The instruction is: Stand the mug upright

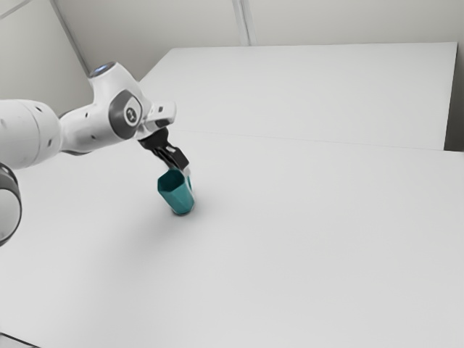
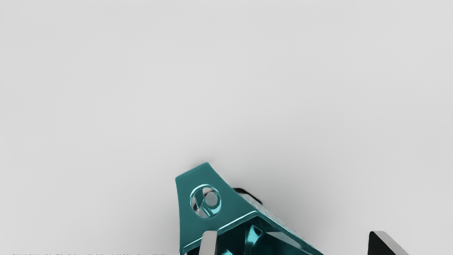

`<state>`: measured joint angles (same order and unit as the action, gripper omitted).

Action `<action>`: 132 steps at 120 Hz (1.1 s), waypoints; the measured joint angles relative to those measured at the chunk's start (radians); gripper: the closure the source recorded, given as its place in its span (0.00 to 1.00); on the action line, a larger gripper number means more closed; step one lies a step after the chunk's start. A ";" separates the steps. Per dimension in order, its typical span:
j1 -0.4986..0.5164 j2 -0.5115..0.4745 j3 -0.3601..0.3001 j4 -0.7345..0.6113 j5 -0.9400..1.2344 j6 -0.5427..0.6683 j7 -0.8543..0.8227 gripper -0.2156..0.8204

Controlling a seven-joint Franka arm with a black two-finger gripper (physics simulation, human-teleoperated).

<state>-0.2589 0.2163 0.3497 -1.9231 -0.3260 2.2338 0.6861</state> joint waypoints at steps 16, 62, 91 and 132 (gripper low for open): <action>-0.001 -0.024 -0.001 0.010 0.045 -0.004 -0.018 0.30; 0.012 -0.099 -0.027 0.195 0.242 -0.165 -0.084 0.24; 0.028 -0.151 -0.036 0.307 0.317 -0.311 -0.129 0.23; 0.098 -0.188 -0.103 0.388 0.414 -0.456 -0.245 0.23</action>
<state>-0.1609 0.0279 0.2467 -1.5347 0.0881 1.7783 0.4407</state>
